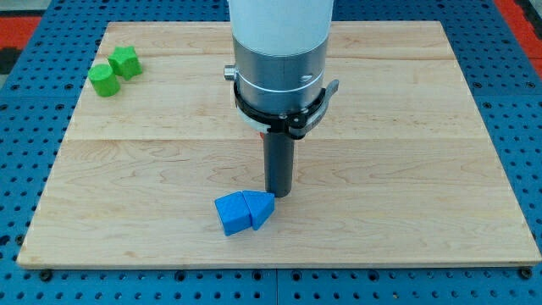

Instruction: Adjust the red circle to the bottom of green star

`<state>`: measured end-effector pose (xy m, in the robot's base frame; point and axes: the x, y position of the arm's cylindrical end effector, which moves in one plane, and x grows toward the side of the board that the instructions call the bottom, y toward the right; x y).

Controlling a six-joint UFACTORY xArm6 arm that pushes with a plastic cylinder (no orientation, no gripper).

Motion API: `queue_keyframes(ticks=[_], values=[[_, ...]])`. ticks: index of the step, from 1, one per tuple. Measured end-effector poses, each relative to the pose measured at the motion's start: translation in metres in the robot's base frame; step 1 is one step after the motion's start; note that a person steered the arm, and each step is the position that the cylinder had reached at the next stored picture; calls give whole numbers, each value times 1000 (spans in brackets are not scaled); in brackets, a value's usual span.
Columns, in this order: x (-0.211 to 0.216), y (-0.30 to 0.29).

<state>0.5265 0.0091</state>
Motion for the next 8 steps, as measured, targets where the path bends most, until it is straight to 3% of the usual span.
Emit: queue_keyframes(ticks=[2,4,6,7,8], values=[[0,49],[-67,34],[-167,-102],[-184,-149],[-166,-182]])
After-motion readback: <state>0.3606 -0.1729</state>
